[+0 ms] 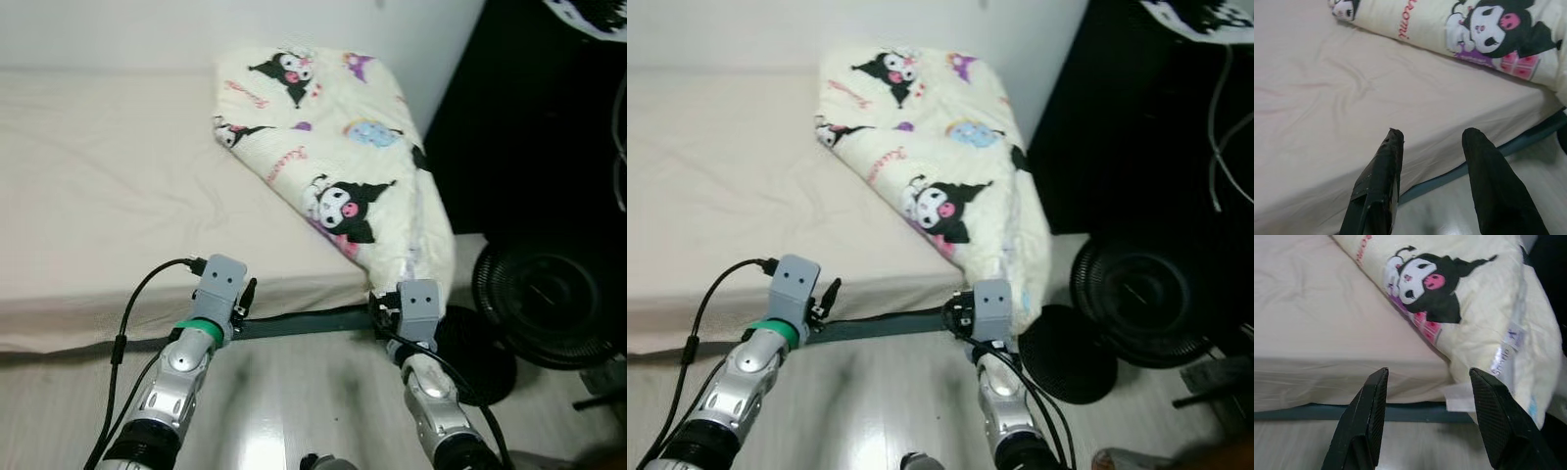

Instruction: Clean up the room

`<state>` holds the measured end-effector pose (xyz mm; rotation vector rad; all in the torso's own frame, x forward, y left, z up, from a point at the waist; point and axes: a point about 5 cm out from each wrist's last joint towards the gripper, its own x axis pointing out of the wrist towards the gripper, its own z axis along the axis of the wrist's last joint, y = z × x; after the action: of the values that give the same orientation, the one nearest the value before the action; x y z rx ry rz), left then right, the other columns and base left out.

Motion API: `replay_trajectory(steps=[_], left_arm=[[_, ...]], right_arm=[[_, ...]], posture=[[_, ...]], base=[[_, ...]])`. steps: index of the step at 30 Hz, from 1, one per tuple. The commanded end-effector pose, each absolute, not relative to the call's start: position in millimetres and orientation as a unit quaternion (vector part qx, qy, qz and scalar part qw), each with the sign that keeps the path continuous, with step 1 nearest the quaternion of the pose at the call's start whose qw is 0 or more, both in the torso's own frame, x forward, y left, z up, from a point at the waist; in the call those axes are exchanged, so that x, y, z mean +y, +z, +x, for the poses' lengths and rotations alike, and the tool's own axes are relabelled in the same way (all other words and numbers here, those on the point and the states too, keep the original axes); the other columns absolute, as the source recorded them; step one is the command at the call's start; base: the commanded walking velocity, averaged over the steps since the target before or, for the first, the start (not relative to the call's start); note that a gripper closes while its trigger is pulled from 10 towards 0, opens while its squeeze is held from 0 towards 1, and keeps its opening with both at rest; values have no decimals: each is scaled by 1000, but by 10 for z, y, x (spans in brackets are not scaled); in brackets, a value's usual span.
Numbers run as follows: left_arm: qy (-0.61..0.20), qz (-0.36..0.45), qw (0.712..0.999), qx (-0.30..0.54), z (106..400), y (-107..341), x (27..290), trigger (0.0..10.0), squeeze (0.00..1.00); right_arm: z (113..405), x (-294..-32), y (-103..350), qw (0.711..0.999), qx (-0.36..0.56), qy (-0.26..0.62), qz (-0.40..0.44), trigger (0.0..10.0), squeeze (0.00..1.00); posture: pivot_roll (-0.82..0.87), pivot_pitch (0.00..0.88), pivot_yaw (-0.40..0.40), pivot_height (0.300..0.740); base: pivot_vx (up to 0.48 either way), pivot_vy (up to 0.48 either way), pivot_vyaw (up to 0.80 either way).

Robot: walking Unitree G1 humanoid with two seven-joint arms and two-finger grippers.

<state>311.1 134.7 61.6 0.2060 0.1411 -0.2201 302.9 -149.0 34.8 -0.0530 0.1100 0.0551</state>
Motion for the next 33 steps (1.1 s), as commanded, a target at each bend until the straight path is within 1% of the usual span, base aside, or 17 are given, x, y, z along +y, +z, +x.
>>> replay_trajectory(steps=[1,6,12,14,16,22,33], left_arm=[[-112,106,984,86,3048,524,1334,10000,0],[-109,107,984,87,3039,517,1342,10000,0],[-90,102,986,97,2995,457,1398,10000,0],[-90,102,986,97,2995,457,1398,10000,0],[-68,93,988,102,2988,441,1445,10000,0],[-45,103,987,111,2953,389,1567,10000,0],[-36,106,987,114,2949,381,1614,10000,0]], right_arm=[[2991,-1506,302,997,63,27,-31,10000,0],[2988,-1504,294,997,66,28,-32,10000,0],[2956,-1494,241,995,80,38,-36,10000,0],[2956,-1494,241,995,80,38,-36,10000,0],[2968,-1491,248,995,81,47,-40,10000,0],[3022,-1463,298,995,76,57,-44,10000,0],[2968,-1459,250,994,81,57,-43,10000,0]], posture=[[37,35,29,740],[42,37,25,740],[63,36,-9,740],[63,36,-9,740],[73,52,-23,740],[73,59,-27,740],[74,61,-29,740]], base=[[0,0,0],[0,0,0],[0,0,0],[0,0,0],[0,0,0],[0,0,0],[0,0,0]])
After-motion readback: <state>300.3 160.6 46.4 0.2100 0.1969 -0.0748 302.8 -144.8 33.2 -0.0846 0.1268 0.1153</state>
